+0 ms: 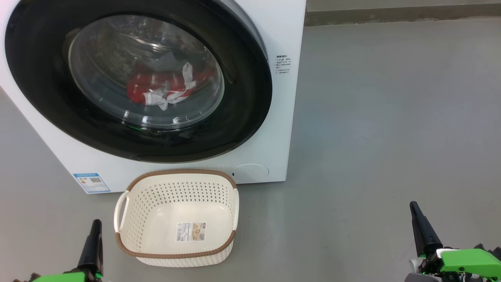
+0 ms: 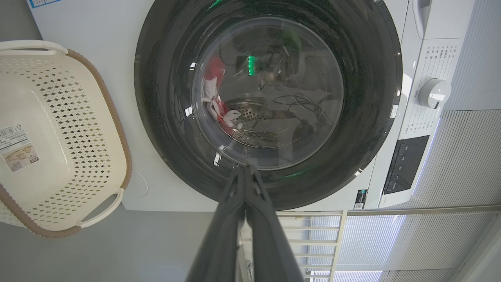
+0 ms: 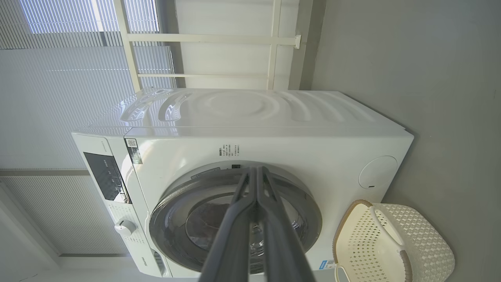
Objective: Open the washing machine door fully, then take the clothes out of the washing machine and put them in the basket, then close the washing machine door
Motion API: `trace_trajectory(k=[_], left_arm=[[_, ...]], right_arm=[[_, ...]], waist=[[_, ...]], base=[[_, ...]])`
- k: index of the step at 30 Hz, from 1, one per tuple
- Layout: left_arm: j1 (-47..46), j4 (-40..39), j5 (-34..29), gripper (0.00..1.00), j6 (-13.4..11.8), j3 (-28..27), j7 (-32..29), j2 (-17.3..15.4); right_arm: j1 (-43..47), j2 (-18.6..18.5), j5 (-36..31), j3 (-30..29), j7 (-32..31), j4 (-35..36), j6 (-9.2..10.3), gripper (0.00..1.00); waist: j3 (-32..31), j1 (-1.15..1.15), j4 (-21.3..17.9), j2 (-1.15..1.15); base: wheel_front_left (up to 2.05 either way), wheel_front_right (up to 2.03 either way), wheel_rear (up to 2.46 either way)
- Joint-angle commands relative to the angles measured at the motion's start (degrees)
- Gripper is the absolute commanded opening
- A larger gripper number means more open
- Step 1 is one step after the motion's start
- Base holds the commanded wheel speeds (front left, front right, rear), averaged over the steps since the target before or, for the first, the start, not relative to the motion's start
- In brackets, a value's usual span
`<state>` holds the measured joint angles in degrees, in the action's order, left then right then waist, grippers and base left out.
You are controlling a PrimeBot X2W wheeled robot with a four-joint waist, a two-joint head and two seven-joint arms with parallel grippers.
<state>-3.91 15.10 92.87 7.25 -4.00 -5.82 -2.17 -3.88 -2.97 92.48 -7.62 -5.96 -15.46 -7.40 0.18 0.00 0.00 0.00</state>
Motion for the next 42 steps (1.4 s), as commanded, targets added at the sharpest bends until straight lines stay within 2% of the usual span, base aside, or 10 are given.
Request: trace_trajectory(k=[1,42], left_arm=[[-2.24,-1.08,-0.32,0.00,0.24,-2.05,-0.29,-1.07],[-2.26,-1.07,-0.53,0.00,0.24,-2.29,-0.49,-0.90]], right_arm=[[-2.27,-0.15,-0.07,1.39,-0.29,1.46,-0.09,0.00],[-2.29,-0.03,-0.21,1.22,-0.43,1.45,-0.09,0.00]], waist=[[0.00,0.00,0.00,0.00],[0.00,0.00,0.00,0.00]], base=[[0.00,0.00,0.00],[0.00,0.00,0.00]])
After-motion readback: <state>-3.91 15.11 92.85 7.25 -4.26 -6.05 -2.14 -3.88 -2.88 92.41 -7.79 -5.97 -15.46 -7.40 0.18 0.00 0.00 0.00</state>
